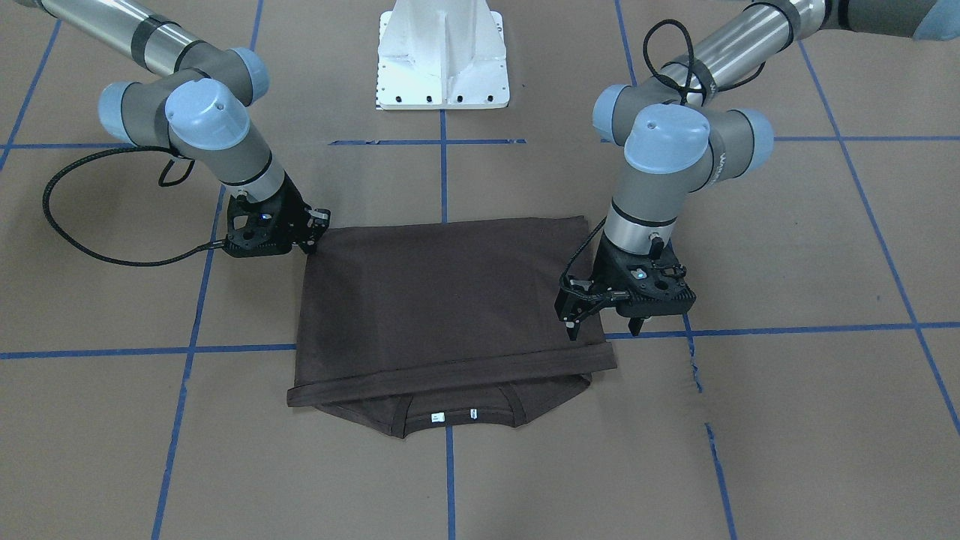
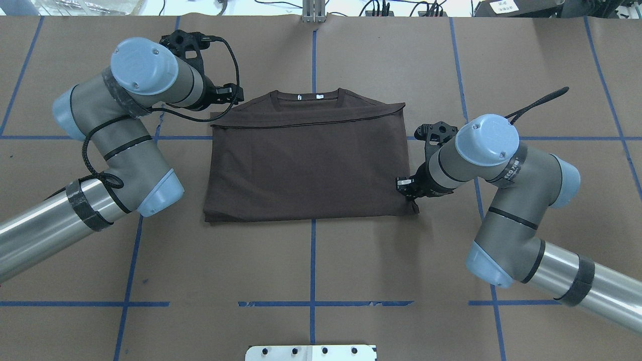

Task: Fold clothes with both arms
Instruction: 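Grasp the folded shirt's side edge with the right gripper, then drag the shirt toward the robot with the right gripper while the left gripper approaches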

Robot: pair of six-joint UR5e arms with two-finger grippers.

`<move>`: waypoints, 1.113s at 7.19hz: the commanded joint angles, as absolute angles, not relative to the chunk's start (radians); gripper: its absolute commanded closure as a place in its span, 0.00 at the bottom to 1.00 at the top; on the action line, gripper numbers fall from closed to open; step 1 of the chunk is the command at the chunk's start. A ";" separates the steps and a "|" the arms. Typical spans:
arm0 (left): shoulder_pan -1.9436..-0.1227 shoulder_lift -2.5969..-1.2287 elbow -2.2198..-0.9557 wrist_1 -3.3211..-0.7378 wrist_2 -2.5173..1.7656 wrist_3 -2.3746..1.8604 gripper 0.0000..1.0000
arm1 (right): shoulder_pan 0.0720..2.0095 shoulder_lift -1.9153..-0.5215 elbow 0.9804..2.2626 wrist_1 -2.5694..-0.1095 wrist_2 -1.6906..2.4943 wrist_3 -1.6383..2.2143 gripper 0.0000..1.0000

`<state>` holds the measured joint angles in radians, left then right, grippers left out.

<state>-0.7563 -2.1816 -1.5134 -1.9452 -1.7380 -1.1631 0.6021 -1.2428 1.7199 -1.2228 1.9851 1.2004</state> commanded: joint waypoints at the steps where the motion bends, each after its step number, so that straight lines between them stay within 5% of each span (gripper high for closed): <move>1: -0.758 -2.181 -1.522 -1.942 -1.738 -1.164 0.00 | 0.554 -1.337 1.807 -1.223 1.976 1.213 1.00; 7: -0.744 -2.175 -1.569 -1.937 -1.736 -1.207 0.00 | 0.177 -1.709 2.219 -1.220 1.907 1.411 1.00; 8: -0.726 -2.162 -1.589 -1.936 -1.740 -1.209 0.00 | 0.170 -1.700 2.223 -1.218 1.902 1.416 0.01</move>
